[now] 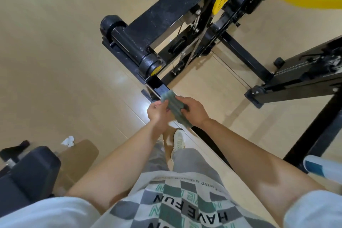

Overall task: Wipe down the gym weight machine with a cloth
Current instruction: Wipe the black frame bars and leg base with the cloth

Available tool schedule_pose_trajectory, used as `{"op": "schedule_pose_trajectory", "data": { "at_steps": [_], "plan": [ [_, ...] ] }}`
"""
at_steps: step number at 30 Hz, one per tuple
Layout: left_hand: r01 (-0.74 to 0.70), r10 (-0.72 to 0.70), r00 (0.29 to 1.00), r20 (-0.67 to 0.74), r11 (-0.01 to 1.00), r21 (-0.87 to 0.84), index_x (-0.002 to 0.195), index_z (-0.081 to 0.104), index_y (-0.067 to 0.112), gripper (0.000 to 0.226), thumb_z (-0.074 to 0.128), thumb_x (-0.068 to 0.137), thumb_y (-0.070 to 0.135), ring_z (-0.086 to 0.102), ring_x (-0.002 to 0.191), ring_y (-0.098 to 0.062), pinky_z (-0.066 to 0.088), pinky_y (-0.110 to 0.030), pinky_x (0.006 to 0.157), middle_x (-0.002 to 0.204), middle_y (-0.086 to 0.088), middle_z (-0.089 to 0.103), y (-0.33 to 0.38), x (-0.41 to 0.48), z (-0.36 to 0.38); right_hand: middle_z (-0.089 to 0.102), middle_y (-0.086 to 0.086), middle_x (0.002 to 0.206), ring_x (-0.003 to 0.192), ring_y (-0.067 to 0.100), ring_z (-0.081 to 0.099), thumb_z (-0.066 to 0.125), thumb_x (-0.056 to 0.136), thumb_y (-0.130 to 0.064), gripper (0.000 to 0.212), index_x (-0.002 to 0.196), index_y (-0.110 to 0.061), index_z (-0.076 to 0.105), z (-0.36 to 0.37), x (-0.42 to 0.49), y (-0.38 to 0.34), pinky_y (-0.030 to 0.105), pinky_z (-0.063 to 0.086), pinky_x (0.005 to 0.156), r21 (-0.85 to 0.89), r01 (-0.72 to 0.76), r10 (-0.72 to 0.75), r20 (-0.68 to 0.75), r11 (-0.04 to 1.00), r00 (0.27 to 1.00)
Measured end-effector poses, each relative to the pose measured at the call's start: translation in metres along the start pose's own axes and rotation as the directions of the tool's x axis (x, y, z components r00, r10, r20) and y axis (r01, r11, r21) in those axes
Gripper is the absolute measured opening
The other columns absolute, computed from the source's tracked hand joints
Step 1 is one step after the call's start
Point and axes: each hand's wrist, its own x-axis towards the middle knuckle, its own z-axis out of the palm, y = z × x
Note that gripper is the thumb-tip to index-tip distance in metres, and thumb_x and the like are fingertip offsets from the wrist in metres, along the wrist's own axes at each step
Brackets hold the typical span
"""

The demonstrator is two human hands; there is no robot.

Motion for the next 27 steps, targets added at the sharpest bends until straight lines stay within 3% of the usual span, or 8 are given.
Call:
{"op": "schedule_pose_trajectory", "data": {
  "at_steps": [5,8,11,12,15,19,22,27],
  "plan": [
    [-0.053,0.048,0.997,-0.054,0.994,-0.096,0.093,0.059,0.012,0.017,0.075,0.089,0.011,0.069,0.080,-0.024,0.060,-0.027,0.066,0.089,-0.011,0.068,0.034,0.021,-0.004,0.059,0.001,0.135,0.123,0.020,0.054,0.055,0.091,0.001,0.061,0.146,-0.026,0.053,0.005,0.037,-0.028,0.011,0.030,0.095,-0.011,0.021,-0.021,0.029,1.000,0.999],
    [-0.057,0.046,0.997,-0.068,0.985,-0.161,0.108,0.063,0.003,0.028,0.078,0.085,0.007,0.069,0.073,-0.023,0.056,-0.023,0.053,0.086,-0.010,0.069,0.050,0.035,-0.006,0.056,0.003,0.140,0.127,0.026,0.053,0.054,0.095,-0.004,0.058,0.149,-0.025,0.048,0.004,0.056,-0.045,0.022,0.037,0.100,-0.062,0.091,-0.089,0.046,0.994,0.995],
    [-0.041,0.016,0.987,-0.161,0.987,-0.157,0.101,0.067,0.008,0.017,0.075,0.086,0.006,0.071,0.067,-0.018,0.061,-0.028,0.066,0.102,-0.007,0.075,0.063,0.049,-0.005,0.050,0.009,0.149,0.136,0.029,0.048,0.053,0.098,-0.007,0.059,0.153,-0.021,0.041,0.000,0.075,-0.060,0.033,0.037,0.110,-0.151,0.160,-0.146,0.100,0.976,0.984],
    [-0.042,0.011,0.979,-0.202,0.988,-0.147,0.093,0.066,0.013,0.010,0.068,0.088,0.005,0.070,0.065,-0.017,0.061,-0.028,0.068,0.104,-0.005,0.076,0.067,0.051,-0.004,0.049,0.009,0.151,0.137,0.028,0.047,0.053,0.098,-0.006,0.060,0.154,-0.021,0.040,0.000,0.080,-0.064,0.030,0.036,0.109,-0.154,0.166,-0.150,0.114,0.974,0.982],
    [-0.053,0.003,0.963,-0.270,0.982,-0.180,0.081,0.061,0.020,0.021,0.055,0.093,0.004,0.068,0.070,-0.021,0.057,-0.026,0.067,0.102,-0.004,0.076,0.073,0.051,0.000,0.053,0.007,0.147,0.134,0.025,0.050,0.054,0.097,-0.005,0.062,0.155,-0.022,0.038,-0.001,0.090,-0.064,0.018,0.032,0.100,-0.119,0.181,-0.165,0.137,0.976,0.977],
    [-0.050,0.006,0.975,-0.221,0.979,-0.196,0.089,0.070,0.020,0.010,0.071,0.092,0.011,0.074,0.079,-0.021,0.060,-0.026,0.068,0.093,0.000,0.076,0.061,0.042,0.002,0.066,0.003,0.121,0.112,0.020,0.060,0.059,0.098,-0.013,0.067,0.156,-0.033,0.034,-0.004,0.084,-0.050,0.023,0.041,0.091,-0.090,0.149,-0.133,0.163,0.985,0.978],
    [-0.060,0.025,0.987,-0.157,0.973,-0.224,0.093,0.069,0.014,0.011,0.079,0.088,0.015,0.075,0.079,-0.018,0.063,-0.031,0.074,0.094,-0.006,0.075,0.050,0.032,0.002,0.066,0.002,0.126,0.114,0.022,0.062,0.062,0.096,-0.018,0.067,0.154,-0.037,0.035,-0.004,0.076,-0.037,0.034,0.047,0.100,-0.101,0.142,-0.123,0.170,0.985,0.978],
    [-0.103,0.081,0.990,-0.117,0.974,-0.203,0.099,0.068,0.008,0.016,0.077,0.090,0.017,0.075,0.094,-0.022,0.064,-0.031,0.075,0.107,-0.010,0.073,0.025,0.024,0.005,0.063,0.002,0.135,0.118,0.022,0.060,0.062,0.094,-0.016,0.069,0.155,-0.035,0.035,-0.011,0.055,-0.021,0.034,0.045,0.102,-0.085,0.174,-0.160,0.150,0.981,0.976]
  ]
}}
